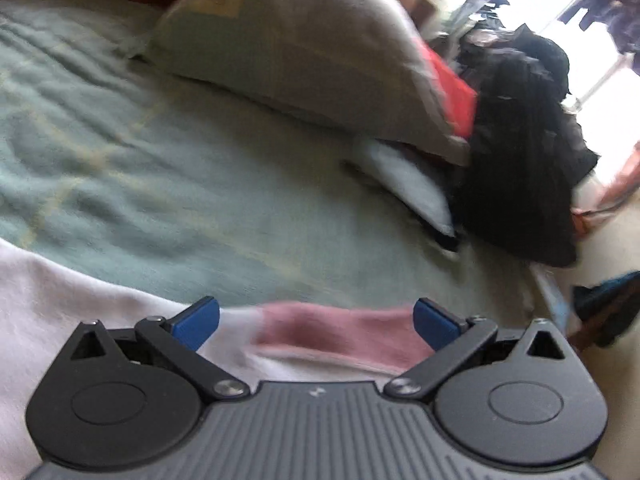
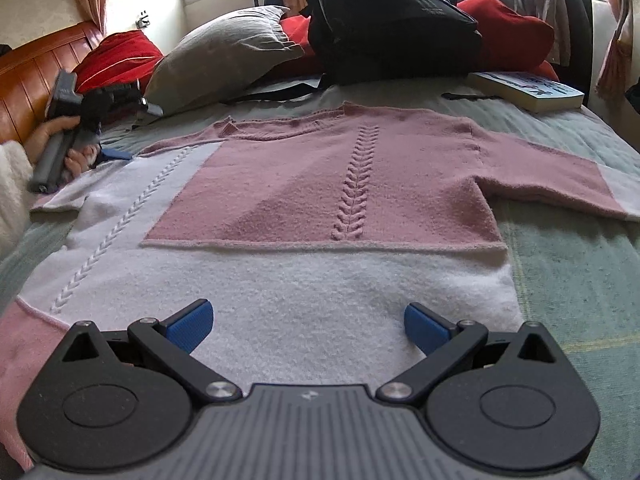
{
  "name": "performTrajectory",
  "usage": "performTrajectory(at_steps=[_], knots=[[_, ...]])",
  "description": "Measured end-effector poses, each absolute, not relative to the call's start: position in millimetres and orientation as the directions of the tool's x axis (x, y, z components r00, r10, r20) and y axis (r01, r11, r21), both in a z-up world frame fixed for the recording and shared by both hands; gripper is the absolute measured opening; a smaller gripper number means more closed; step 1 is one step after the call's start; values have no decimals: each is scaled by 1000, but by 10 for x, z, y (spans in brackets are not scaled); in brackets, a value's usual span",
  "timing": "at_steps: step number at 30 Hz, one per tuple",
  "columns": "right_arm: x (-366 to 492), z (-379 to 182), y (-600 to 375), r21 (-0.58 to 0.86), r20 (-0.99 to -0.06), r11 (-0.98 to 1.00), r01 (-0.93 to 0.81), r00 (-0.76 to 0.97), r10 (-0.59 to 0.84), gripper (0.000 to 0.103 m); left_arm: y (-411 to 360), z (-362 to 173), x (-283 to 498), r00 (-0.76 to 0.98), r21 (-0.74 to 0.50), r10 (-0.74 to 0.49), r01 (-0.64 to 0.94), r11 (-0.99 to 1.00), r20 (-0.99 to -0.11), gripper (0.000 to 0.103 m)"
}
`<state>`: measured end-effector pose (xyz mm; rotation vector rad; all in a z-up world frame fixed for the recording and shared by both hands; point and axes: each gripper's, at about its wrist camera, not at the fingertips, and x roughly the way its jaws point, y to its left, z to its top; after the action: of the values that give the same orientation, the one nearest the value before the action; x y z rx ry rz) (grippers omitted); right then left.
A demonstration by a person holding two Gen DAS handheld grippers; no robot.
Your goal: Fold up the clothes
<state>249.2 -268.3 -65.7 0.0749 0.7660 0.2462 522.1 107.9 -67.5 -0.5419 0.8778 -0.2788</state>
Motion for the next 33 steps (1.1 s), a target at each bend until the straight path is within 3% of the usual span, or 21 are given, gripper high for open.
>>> performTrajectory(at_steps=[5,10,14,19,23,33], knots=[[2501,-652,-2673,151,-682,969,-193,689,244,103,722,-589,5239,546,-540,-513,128,832,-662,102],[2455,-646,-2674,139,-690,972,-191,685,233,103,604,-890,5463,552,-496,-458,92,864,-697,102],[2386,-638,-2725,150,-691,973,-174,685,229,103,640,-826,5466,563,-515,-455,60,855,-690,102],[2306,-576,-2740,162,-683,972,-170,692,234,103,752,-471,5182,560,-458,-432,103,883,-707,102],[2225,-520,-2695,178,-669,965,-191,696,261,103,900,-283,4816,532,-499,-487,134,856,-693,102],[1983,-361,-2506,140,-668,969,-205,703,245,103,873,-761,4228,440,-525,-555,201,827,-706,102]])
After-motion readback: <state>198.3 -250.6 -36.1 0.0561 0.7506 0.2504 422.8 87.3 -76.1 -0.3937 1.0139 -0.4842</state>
